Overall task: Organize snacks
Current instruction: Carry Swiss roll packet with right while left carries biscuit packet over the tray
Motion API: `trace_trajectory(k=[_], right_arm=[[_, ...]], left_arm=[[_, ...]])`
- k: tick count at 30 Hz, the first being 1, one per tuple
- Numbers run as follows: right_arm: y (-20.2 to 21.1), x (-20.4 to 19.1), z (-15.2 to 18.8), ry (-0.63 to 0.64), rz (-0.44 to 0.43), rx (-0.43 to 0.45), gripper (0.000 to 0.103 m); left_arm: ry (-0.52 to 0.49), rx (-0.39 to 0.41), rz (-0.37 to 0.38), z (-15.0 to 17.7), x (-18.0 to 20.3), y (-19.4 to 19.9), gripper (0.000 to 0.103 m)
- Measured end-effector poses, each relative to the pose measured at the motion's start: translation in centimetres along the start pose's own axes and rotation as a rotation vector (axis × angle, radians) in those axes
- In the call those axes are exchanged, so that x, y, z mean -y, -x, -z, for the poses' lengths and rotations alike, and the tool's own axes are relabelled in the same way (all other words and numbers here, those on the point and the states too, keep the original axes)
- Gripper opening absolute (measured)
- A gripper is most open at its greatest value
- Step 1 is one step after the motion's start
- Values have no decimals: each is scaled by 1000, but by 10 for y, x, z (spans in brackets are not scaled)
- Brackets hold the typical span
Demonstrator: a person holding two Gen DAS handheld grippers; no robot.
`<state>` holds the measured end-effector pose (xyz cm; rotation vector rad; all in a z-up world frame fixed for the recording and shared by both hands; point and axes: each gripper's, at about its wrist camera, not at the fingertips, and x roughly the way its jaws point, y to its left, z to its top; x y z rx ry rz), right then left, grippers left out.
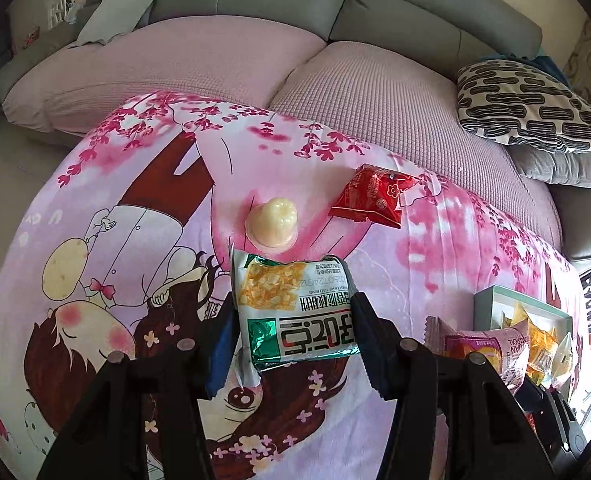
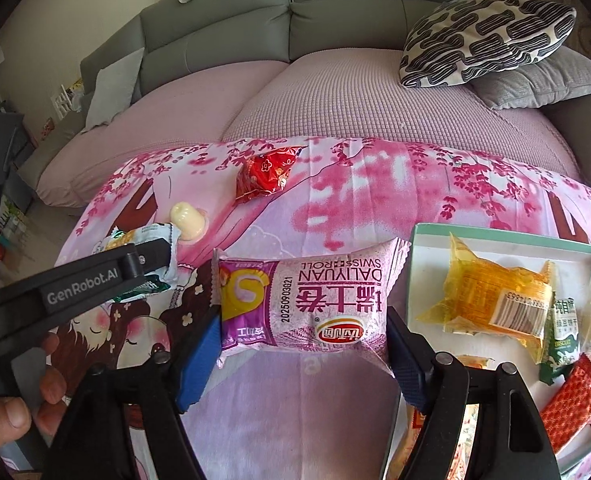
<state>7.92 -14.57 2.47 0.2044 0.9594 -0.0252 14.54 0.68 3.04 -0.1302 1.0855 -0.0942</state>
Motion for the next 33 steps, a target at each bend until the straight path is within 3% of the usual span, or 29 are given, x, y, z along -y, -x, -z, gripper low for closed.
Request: trace_trajectory(k=[11,19,26,33], right_arm=[[36,16,14,-26,-3,39,79],[64,51,18,-90,23,82,79],[86,105,22,-194,95,123,79],[102,176,33,-355,200,135,79]], left_arm=[[-57,46,5,22,23,30,57],[-113,94,35,25,52,49,57],[-202,119,90,35,92,62,56],[-335,89,183,57,148,64,57]])
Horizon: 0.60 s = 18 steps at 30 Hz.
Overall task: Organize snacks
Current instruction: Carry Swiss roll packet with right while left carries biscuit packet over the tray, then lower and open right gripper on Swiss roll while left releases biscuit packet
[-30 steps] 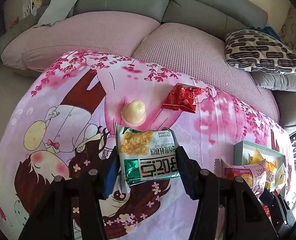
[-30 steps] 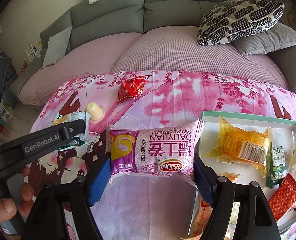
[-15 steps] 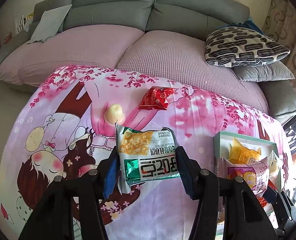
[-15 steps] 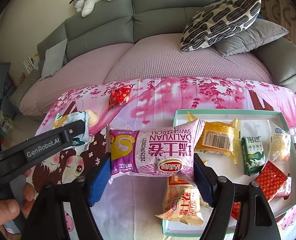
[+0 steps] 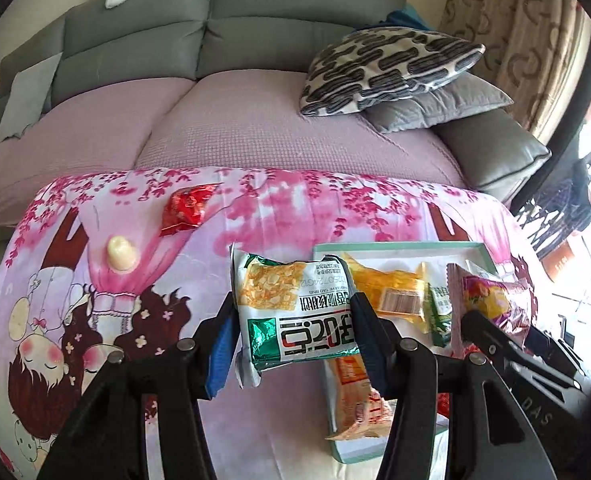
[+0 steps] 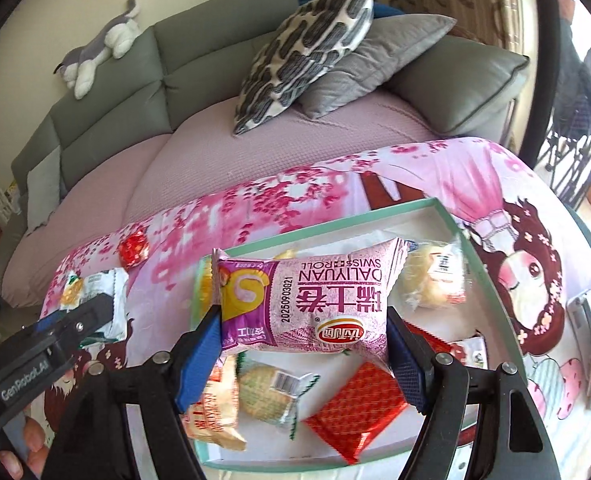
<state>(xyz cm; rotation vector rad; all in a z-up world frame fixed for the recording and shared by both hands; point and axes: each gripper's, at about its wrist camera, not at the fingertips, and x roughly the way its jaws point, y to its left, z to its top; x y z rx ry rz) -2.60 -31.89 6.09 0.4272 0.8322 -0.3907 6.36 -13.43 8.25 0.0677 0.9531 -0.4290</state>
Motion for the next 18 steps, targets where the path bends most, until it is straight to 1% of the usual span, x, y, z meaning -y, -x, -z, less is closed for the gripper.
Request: trace_trajectory(k=[5,9,12,18], right_arm=[[6,40,-4,-83,57,16,79],[9,59,-6,-121,76,23,79],[8,64,-6,-127,78,19,79],[-3,60,-3,-111,55,-4,79]], left_arm=[[-101,-20,39,7,43,-6,56],[-165,-39,57,14,69,-11,57],[-199,-52,61,18,84,-16,57],[-237,-82,58,25,100,-29,57]])
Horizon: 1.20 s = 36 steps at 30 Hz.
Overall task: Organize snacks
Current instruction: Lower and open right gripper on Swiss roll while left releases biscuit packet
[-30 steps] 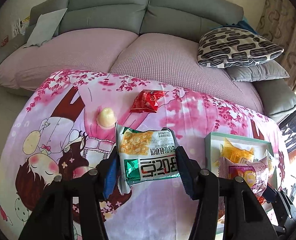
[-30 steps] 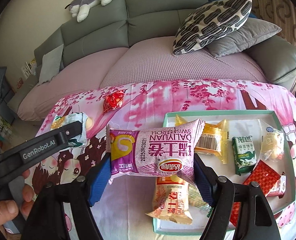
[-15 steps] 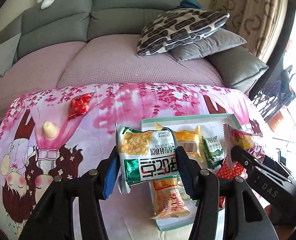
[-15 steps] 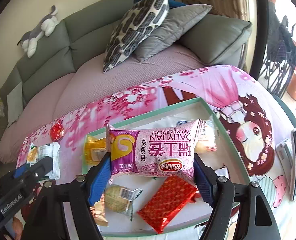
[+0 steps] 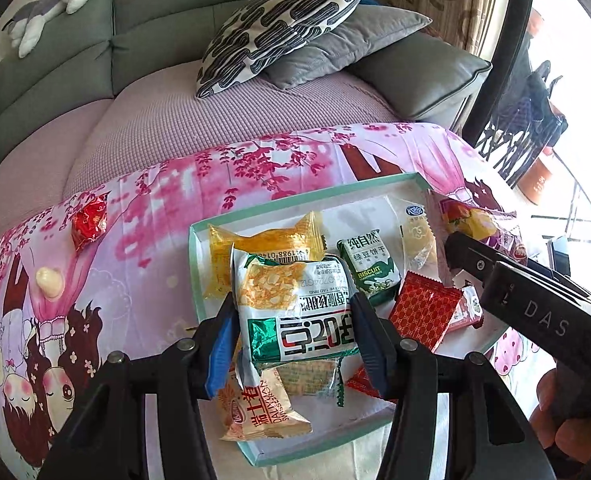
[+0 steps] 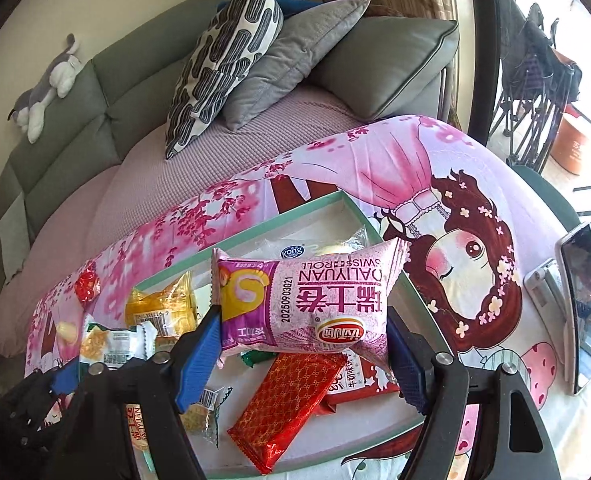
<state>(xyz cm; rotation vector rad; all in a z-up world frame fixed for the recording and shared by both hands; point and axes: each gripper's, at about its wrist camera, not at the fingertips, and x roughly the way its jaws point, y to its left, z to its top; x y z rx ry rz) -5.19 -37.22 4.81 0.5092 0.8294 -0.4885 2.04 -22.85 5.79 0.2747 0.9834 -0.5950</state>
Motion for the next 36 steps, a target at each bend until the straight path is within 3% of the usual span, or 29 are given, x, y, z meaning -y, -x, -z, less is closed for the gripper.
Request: trace_trajectory(k=[36], right_arm=[[-38,-14,10,77,3,-85,81]], left_arm=[[-55,-84,-45,6,21,-35,58]])
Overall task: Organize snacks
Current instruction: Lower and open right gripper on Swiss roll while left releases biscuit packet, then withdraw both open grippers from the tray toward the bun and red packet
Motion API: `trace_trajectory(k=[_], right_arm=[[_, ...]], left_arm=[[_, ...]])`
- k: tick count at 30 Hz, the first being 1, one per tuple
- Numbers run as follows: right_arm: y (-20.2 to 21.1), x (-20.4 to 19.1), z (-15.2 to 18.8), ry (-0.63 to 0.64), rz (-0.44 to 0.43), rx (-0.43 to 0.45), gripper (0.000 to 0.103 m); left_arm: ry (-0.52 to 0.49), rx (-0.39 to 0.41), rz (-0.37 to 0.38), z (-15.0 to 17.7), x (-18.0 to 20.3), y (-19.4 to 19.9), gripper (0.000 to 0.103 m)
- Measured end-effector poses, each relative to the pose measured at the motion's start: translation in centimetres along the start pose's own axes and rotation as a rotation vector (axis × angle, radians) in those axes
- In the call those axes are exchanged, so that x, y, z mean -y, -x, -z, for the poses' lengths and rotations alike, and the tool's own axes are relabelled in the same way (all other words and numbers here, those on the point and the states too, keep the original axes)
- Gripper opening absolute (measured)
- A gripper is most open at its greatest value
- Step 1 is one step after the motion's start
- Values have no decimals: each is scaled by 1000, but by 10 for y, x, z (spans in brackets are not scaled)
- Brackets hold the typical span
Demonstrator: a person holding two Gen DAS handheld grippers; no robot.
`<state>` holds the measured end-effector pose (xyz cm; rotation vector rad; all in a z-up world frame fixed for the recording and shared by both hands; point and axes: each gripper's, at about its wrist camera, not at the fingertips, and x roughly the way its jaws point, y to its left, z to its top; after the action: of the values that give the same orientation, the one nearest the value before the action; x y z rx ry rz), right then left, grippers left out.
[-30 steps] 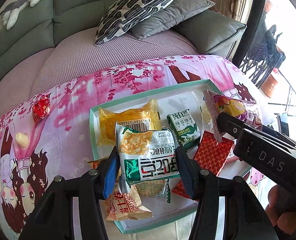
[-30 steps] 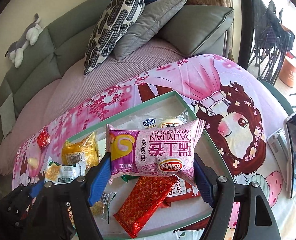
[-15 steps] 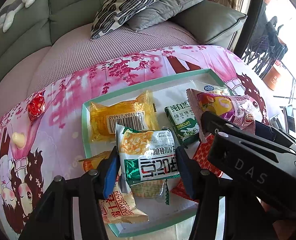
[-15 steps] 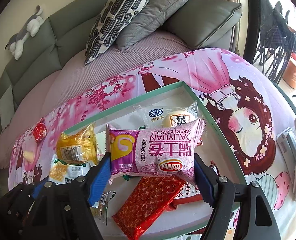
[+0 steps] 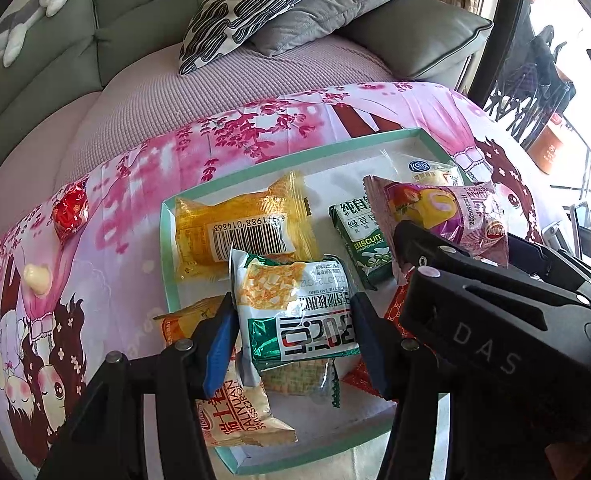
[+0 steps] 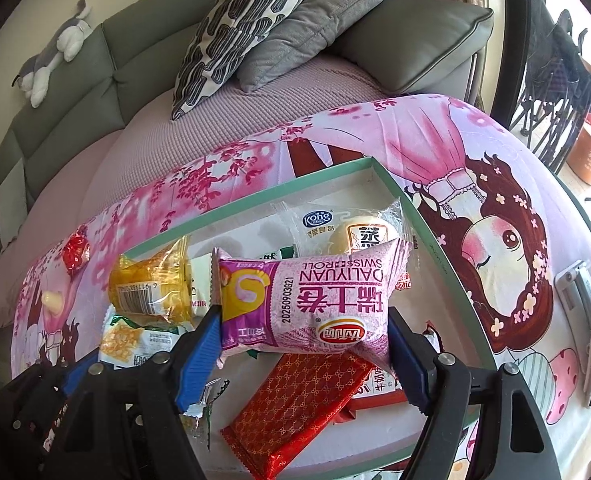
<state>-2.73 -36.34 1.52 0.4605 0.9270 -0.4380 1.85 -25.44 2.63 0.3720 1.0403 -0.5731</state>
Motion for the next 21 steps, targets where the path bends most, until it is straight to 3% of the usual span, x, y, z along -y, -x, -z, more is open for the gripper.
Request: trace_trajectory(k=[3,12,17,21], right_arm=[[-3,0,1,3,4,-14,82],[-3,-1,1,3,-4,-14,87],[0,1,0,-11,-8,10,103],[7,4,-2,-30,-12,40,103]], left_arm=[[-4,2,-2,0,0,1,66],[11,17,2,-1,-7,8,66],[21,21,-2,-2,-13,11,68],[45,34,-6,-4,-21,16,71]])
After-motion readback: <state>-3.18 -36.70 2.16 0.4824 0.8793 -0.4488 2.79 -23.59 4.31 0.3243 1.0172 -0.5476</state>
